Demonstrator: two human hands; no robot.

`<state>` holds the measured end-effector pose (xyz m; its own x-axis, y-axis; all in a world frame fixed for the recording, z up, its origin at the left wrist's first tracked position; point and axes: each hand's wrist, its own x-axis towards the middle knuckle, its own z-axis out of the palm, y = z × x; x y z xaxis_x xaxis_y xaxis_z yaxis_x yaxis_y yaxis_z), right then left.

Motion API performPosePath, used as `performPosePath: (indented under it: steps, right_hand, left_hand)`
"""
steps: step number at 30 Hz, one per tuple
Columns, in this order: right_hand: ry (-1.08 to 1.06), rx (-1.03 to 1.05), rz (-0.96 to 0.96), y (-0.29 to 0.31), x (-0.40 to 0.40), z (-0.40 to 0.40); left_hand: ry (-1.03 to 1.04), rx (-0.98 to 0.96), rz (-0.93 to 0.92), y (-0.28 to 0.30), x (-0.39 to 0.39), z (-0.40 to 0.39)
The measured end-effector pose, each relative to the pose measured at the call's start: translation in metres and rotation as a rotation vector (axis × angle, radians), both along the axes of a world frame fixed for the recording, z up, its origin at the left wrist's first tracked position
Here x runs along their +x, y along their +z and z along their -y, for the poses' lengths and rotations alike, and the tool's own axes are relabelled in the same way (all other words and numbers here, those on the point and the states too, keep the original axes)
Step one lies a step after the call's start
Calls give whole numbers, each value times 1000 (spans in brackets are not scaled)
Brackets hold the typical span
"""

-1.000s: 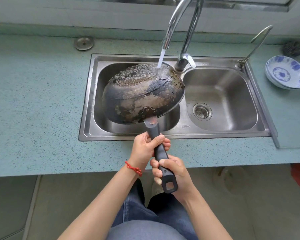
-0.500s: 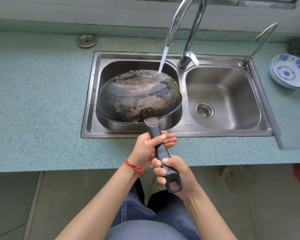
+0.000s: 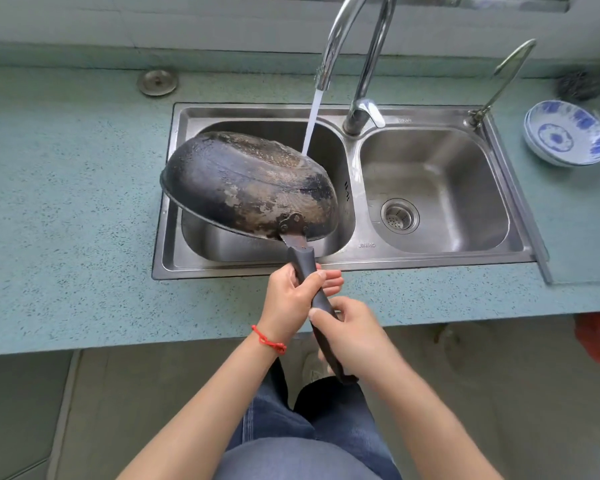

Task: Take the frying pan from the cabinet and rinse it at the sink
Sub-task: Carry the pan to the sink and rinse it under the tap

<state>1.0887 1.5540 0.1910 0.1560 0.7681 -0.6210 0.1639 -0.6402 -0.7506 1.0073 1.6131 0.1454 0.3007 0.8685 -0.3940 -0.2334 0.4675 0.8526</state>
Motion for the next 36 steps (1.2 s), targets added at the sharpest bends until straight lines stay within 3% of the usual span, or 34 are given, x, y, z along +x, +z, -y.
performPosePath:
  steps: [3, 11, 20, 30, 36]
  right_hand:
    - [-104, 175, 87, -6, -9, 4]
    - [-131, 183, -190, -13, 3, 14]
    - [-81, 242, -365, -9, 13, 16]
    - [18, 201, -329, -11, 23, 15]
    - [6, 101, -521, -20, 23, 21]
  left_hand:
    - [4, -22, -9, 0, 4, -1]
    - [-6, 20, 46, -5, -6, 3]
    - [-44, -351, 616, -6, -9, -3]
    - [-67, -296, 387, 6, -12, -6]
    - [-37, -271, 248, 7, -15, 3]
